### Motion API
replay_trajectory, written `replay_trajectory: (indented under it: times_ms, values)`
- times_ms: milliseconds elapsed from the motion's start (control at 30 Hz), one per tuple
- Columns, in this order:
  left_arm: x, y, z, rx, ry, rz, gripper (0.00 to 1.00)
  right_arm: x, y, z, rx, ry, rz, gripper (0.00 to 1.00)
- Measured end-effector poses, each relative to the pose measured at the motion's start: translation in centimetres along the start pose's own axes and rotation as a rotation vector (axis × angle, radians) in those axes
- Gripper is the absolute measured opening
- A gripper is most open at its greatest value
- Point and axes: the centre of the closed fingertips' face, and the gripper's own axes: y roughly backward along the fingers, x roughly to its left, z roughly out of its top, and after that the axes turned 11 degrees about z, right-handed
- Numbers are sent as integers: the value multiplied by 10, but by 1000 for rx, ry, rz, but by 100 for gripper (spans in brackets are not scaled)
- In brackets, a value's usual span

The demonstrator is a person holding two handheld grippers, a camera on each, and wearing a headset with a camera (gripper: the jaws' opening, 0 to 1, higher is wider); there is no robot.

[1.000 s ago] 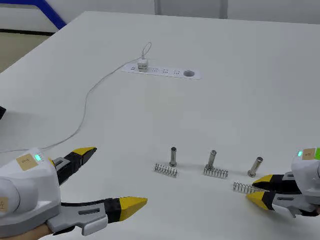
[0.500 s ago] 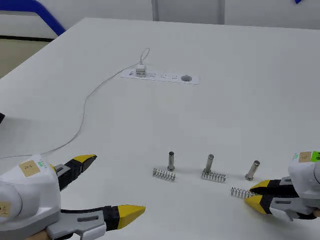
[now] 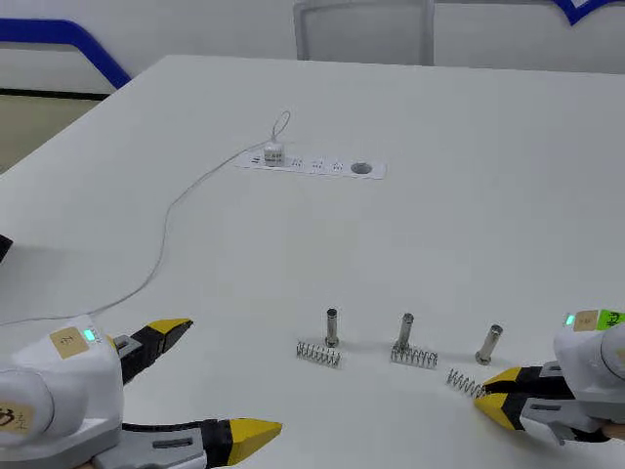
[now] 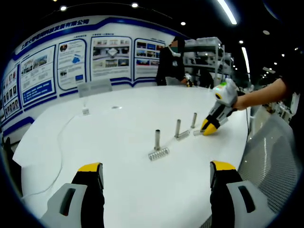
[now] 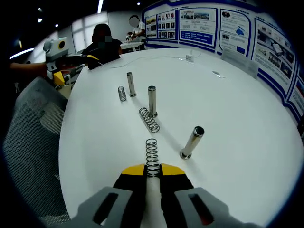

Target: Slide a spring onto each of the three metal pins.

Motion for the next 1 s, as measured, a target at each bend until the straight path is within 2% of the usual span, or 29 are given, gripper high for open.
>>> replay_trajectory:
  times_ms: [367,433,467,567,633,867,933,1000]
  values:
    - [1,1,-1,4,-10,4,94,5,-3,0,1,-12,-2,10]
    - [5,1,1,-5,-53,27,93,3,-1,-1,6,-21,-16,10]
    - [6,1,2,-11,-55,33,92,3,0,-1,7,-23,-20,10]
    - [7,2,5,-22,-24,27,91,4,5,0,-8,-36,-28,10]
    - [6,2,3,-12,-35,27,91,6,10,3,-32,-48,-28,10]
    - [-1,2,5,-11,-65,2,91,14,22,6,-47,-25,-26,10]
    - [-4,2,6,2,-71,-31,90,16,26,8,-45,-10,-28,10]
    - [-4,2,10,-3,-92,-43,88,19,30,12,-46,13,-29,10]
